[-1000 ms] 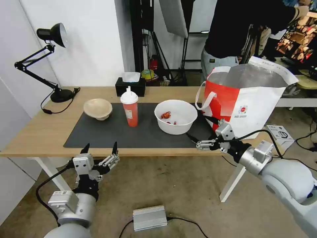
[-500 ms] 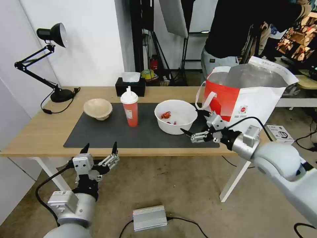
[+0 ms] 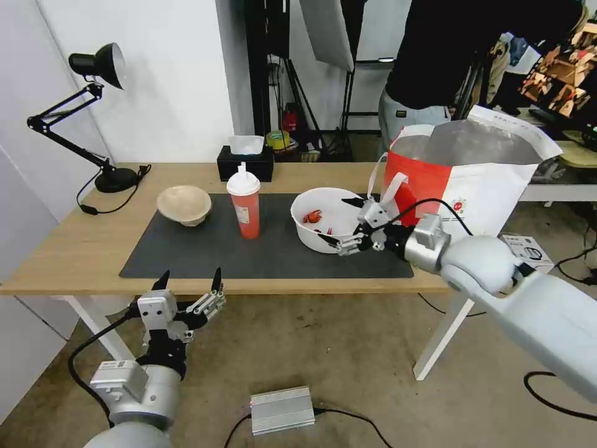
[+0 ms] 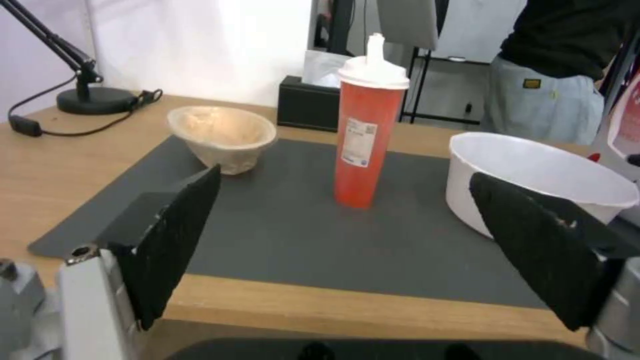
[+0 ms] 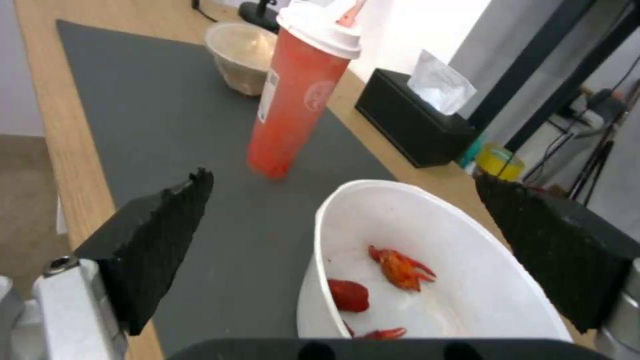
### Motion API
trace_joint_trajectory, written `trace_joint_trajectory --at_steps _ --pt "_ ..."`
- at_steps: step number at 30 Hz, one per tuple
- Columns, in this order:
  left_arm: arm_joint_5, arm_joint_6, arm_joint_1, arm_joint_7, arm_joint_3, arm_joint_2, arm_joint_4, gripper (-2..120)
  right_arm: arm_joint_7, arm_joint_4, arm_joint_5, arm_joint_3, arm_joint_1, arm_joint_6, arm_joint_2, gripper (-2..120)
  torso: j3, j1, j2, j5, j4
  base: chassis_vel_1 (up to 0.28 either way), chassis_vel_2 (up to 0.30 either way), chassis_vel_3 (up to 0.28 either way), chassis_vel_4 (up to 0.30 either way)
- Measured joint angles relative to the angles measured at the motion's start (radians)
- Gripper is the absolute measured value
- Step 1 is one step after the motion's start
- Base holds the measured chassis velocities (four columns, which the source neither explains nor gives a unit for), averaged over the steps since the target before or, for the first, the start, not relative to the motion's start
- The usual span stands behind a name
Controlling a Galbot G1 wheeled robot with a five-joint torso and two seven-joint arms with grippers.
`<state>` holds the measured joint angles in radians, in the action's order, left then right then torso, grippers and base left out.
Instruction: Pick up the trash from the table and place it into the takeout bag.
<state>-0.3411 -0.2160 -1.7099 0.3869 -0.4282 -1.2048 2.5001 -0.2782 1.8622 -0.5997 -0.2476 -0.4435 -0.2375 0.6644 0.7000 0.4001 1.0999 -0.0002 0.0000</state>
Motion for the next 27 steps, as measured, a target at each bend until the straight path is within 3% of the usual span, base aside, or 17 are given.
trace_joint_trajectory --at_steps 27 --pt "0.013 0.006 -0.011 0.001 0.001 -0.01 0.0 100 -0.109 -0.205 -0.017 -0.235 0.261 -0.087 0.065 100 0.0 0.0 0.0 0.0001 0.0 0.0 0.0 0.0 0.0"
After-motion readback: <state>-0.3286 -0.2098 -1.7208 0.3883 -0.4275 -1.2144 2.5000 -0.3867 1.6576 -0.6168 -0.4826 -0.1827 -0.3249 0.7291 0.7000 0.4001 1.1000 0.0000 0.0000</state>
